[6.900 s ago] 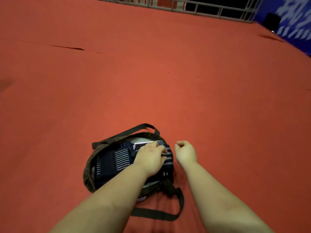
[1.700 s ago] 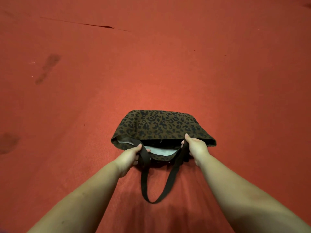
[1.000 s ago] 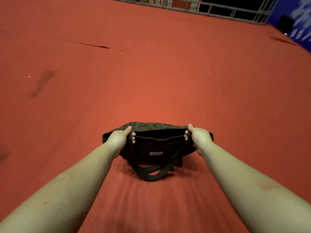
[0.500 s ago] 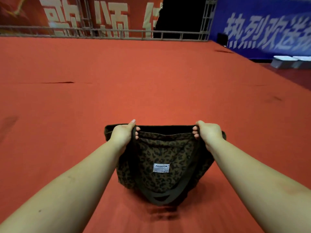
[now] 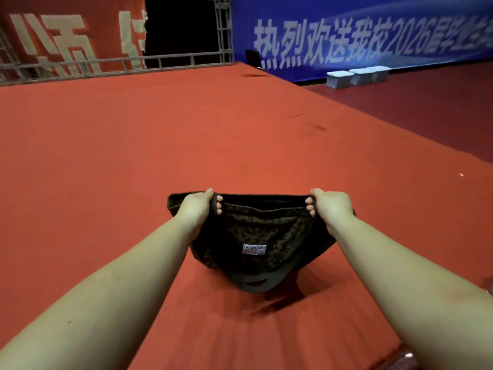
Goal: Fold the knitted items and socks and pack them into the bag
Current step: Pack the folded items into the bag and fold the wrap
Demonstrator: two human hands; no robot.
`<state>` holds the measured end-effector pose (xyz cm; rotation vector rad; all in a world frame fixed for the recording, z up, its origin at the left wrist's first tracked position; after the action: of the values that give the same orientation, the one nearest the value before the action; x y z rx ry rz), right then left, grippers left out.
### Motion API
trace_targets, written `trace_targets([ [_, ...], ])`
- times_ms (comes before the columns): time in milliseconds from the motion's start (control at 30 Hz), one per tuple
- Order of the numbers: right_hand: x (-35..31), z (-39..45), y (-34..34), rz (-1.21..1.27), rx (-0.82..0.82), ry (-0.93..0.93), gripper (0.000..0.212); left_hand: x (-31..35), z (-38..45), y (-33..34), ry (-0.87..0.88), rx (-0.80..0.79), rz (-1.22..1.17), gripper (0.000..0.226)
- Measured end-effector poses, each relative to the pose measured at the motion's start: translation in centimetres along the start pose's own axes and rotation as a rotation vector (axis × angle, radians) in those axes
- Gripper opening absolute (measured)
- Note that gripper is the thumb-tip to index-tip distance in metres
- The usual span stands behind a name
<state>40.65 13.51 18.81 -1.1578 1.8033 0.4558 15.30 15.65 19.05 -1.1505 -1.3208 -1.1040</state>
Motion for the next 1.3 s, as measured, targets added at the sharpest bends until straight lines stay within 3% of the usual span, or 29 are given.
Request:
trace_targets([
  [267, 2.6, 4.9, -24.2, 0.034, 0.239, 0.079, 0.034, -3.1, -4.9, 23.9, -0.076, -0.265, 0.044, 0.039],
  [467, 6.4, 4.2, -36.8, 0.148, 0.466, 0.173, 0.033, -5.7, -10.0, 35.9, -0.149, -0.551, 0.052, 0.039],
  [800, 14.8, -0.6, -48.9, 0.388, 0.790, 0.248, 0.037, -7.2, -19.7, 48.6, -0.157, -0.957, 0.113, 0.036],
  [1000, 20.9, -1.9, -56.1, 0.446, 0.877, 0.344, 0.037, -11.1, -26.1, 55.0, -0.207, -1.060, 0.156, 0.036],
  [1300, 32.6, 0.7, -60.7, 0.439, 0.821, 0.610, 0.036, -22.2, -32.1, 59.0, -0.371, -1.070, 0.308, 0.036],
])
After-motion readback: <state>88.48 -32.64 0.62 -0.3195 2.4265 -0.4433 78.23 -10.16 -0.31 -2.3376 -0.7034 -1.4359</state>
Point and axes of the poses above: each hand's wrist, its own z-axis towards the middle knuckle, its own y-axis out of the palm, x = y × z, the point moved 1 cm from there along z, towards the middle knuckle, and after that the axes turned 15 degrees about y, right-handed, at the moved point
